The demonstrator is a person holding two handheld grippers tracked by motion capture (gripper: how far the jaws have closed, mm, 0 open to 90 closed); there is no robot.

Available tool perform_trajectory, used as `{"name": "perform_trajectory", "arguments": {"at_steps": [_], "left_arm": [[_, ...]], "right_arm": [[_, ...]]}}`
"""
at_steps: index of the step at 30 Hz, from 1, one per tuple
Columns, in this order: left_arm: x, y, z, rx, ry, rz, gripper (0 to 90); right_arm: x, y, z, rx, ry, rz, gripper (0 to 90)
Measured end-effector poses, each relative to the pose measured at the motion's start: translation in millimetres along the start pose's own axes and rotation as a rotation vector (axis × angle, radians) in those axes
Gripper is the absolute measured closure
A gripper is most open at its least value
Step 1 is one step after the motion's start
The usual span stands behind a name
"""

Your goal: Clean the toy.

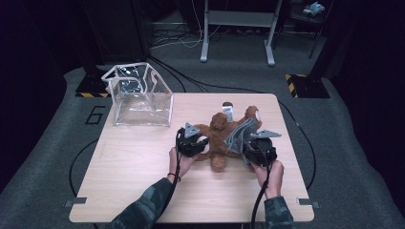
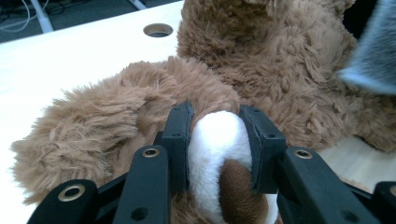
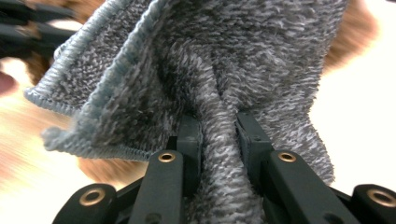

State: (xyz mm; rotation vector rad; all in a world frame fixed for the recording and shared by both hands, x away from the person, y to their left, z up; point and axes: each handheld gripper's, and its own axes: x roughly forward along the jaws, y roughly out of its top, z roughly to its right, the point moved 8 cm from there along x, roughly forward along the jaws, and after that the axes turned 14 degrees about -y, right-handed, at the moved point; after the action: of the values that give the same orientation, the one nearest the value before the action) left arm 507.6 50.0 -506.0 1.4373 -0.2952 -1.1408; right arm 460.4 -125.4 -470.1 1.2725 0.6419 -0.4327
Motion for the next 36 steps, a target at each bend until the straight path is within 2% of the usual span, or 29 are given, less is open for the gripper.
{"name": "perform_trajectory", "arguments": {"at_steps": [2, 4, 6, 8, 10, 11, 14, 15, 17, 19, 20, 21, 24, 28, 29, 30, 32, 33, 35, 36], "left_arm": [[5.4, 1.1, 9.4, -0.01, -0.02, 0.002, 64.8], [9.8, 2.0, 17.3, -0.001, -0.036, -0.001, 64.0], [9.7, 3.1, 19.1, 0.035, -0.035, -0.01, 61.1], [4.9, 5.5, 16.4, 0.023, -0.054, 0.008, 53.9], [-5.7, 8.6, 14.8, 0.044, -0.092, 0.025, 47.9], [-12.1, 9.3, 13.9, 0.055, -0.096, 0.038, 46.5], [-34.6, 9.1, 4.3, 0.058, -0.077, 0.07, 43.7], [-40.8, 7.5, -1.0, 0.057, -0.054, 0.065, 43.2], [-49.3, 2.4, -10.0, 0.043, -0.049, 0.053, 41.7], [-52.8, -5.9, -19.0, 0.039, -0.031, 0.015, 41.0], [-52.7, -10.4, -22.1, 0.027, -0.038, 0.003, 41.2], [-52.1, -14.4, -25.5, 0.023, -0.029, -0.006, 41.8], [-48.7, -22.9, -31.6, -0.008, -0.041, -0.033, 42.8], [-43.9, -24.3, -35.4, 0.001, -0.076, -0.034, 43.5], [-41.7, -24.6, -37.2, 0.01, -0.081, -0.043, 44.3], [-40.1, -25.1, -38.4, 0.003, -0.083, -0.041, 44.7], [-37.9, -26.8, -40.4, -0.012, -0.091, -0.045, 46.5], [-36.4, -28.2, -41.6, -0.023, -0.089, -0.044, 47.8], [-34.8, -30.4, -43.1, -0.03, -0.091, -0.056, 51.3], [-34.6, -30.9, -43.0, -0.033, -0.093, -0.06, 52.7]], "right_arm": [[4.1, 6.3, -11.1, -0.024, 0.006, 0.006, 74.5], [10.0, 9.1, -17.4, -0.04, 0.0, -0.001, 74.6], [20.0, 8.5, -19.6, -0.049, -0.02, -0.026, 75.0], [27.1, 6.7, -17.9, -0.033, -0.016, -0.029, 75.5], [28.3, 6.5, -16.3, -0.009, 0.0, -0.024, 75.6], [27.8, 6.5, -15.9, -0.013, -0.001, -0.019, 75.6], [25.9, 5.8, -16.5, -0.021, -0.012, -0.015, 75.8], [25.6, 5.7, -16.4, -0.015, -0.012, -0.013, 76.0], [23.7, 5.9, -16.6, -0.013, -0.008, -0.014, 76.2], [19.9, 8.5, -17.9, -0.012, -0.007, 0.0, 76.6], [16.9, 10.0, -19.7, -0.011, -0.003, 0.007, 76.8], [13.3, 12.5, -22.7, -0.018, 0.01, 0.026, 76.9], [-0.3, 21.7, -41.3, -0.056, 0.054, 0.05, 77.0], [-8.1, 40.0, -69.9, -0.118, 0.096, 0.068, 76.1], [-6.6, 44.2, -74.2, -0.116, 0.1, 0.067, 75.9], [-0.4, 52.2, -78.8, -0.128, 0.105, 0.073, 75.6], [11.9, 61.0, -85.7, -0.103, 0.117, 0.05, 75.3], [18.6, 63.0, -87.3, -0.103, 0.116, 0.045, 75.4], [36.6, 60.5, -93.7, -0.091, 0.13, -0.003, 75.7], [40.1, 59.0, -95.1, -0.087, 0.135, -0.005, 76.0]]}}
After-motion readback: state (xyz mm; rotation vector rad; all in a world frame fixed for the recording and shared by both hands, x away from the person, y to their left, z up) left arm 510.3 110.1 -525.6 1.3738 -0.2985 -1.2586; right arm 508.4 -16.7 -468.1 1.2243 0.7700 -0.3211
